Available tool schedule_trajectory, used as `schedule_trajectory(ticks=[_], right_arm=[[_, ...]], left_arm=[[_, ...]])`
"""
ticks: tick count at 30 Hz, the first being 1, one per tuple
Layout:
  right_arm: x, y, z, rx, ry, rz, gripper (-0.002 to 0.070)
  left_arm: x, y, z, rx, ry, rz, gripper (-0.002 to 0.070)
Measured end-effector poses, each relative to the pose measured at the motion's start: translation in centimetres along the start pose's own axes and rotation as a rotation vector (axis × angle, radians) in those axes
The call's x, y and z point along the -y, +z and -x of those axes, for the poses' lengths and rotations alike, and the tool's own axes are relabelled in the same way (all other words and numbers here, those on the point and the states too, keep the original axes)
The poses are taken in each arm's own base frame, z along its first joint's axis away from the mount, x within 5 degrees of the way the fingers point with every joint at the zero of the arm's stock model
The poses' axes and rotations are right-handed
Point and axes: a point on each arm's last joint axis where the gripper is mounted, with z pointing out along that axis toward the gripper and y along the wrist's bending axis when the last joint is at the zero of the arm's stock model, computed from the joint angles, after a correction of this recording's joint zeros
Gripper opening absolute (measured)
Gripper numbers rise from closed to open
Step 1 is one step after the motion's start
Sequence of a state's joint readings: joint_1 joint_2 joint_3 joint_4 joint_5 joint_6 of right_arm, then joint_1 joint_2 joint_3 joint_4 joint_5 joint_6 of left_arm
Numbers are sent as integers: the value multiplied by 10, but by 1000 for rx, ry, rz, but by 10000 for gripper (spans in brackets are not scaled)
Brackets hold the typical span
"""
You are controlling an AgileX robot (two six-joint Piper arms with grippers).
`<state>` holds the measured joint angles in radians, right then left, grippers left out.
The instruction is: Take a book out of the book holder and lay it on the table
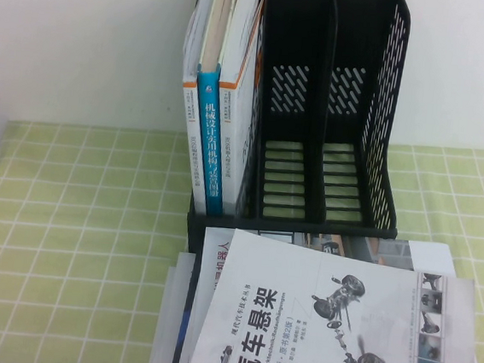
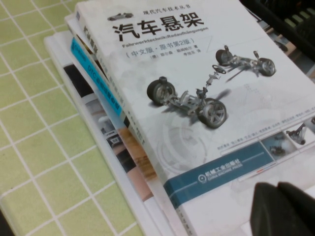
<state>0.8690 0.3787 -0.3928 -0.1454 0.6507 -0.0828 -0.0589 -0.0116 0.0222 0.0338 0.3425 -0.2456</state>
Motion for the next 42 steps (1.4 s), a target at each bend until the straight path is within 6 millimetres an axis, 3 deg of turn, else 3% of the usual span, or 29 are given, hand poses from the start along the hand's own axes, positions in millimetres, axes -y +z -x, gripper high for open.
schedule_trajectory(ticks=[4,8,16,21,25,28,42], right_arm=[[0,-1,0,3,6,-5,-1],[5,-7,-3,24,135,-72,-2],[18,-32,-19,125,338,-466,-2],[17,-17,-50,201,320,-647,-2],[13,12,-81,220,303,-656,-2],[10,22,-95,153,325,-638,-2],[11,22,-101,122,406,-666,-2]], left_arm=[[0,0,0,0,-2,-1,-3],[0,0,0,0,-2,-1,-3],[0,0,0,0,-2,2,-3],[0,0,0,0,-2,2,-3],[0,0,0,0,-4,1,-3],[0,0,0,0,-4,1,-3],[0,0,0,1,-3,5,-3]])
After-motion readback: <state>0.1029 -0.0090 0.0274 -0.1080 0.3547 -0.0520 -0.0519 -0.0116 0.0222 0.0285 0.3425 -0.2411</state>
